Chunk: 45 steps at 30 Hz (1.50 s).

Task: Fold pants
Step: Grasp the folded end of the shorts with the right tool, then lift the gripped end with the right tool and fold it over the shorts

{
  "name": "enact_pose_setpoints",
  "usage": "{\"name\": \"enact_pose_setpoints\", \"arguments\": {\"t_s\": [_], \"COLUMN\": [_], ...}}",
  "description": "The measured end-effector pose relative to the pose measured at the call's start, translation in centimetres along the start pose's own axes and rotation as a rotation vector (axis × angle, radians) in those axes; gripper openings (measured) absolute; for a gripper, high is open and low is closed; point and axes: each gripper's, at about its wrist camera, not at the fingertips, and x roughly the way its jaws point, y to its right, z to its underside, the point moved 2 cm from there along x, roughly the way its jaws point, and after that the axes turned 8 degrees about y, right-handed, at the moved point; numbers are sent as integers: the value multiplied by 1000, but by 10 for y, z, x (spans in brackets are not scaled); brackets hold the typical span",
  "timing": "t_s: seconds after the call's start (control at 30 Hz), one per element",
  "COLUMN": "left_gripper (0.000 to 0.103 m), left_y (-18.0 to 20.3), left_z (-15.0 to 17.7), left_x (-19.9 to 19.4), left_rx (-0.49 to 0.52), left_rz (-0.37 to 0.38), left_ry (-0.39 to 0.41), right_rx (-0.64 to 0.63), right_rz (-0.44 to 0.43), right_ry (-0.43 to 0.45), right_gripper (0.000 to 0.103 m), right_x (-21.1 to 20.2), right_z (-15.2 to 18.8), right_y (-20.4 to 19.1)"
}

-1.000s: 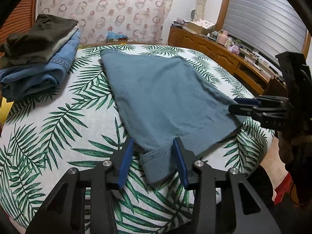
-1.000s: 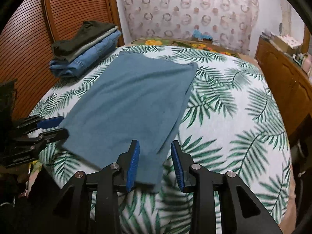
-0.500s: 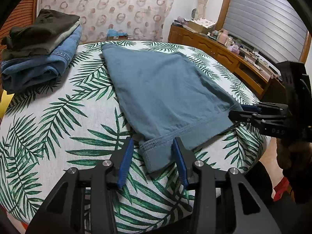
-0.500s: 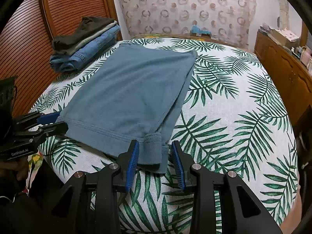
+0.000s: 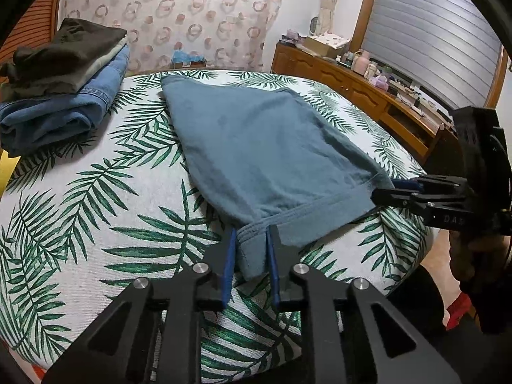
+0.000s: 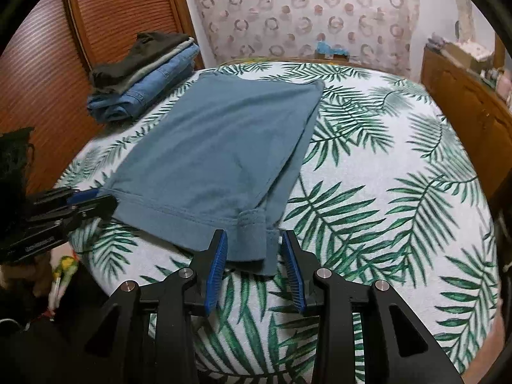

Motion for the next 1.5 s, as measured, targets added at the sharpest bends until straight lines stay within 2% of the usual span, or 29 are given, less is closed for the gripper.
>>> {"name": "enact_pose_setpoints", "arguments": {"t_s": [0.13,0.27,0.43,0.57,0.77,1.17,1.5], "left_gripper": [14,12,12,12,12,12,12], "left_y": [1,4,7,9,14,21,19], "left_z": [-1,-5,-15,-26,-40,-49,-49], "left_x": [-3,-10,-27,-43,-61,-81,-76], "left_rx": [-3,-6,-13,-11,5,24,22], "left_rz": [15,32,53,66,80,93,86], "left_ry": [13,39,85,126,173,216,208], "right_rx": [12,26,37,75,61,13,-17], "right_rz": [-29,-53,-75,-139,-146,-139,-115], "right_ry": [-2,12,42,78,120,187,197], "right_gripper": [17,11,10,10,10,10,10], "right_x": [-1,-5,-13,-27,-44,-77,-77], "right_z": [0,-1,-2,-5,-10,-18,-21], "right_y": [3,2,2,4,2,-4,-5]}}
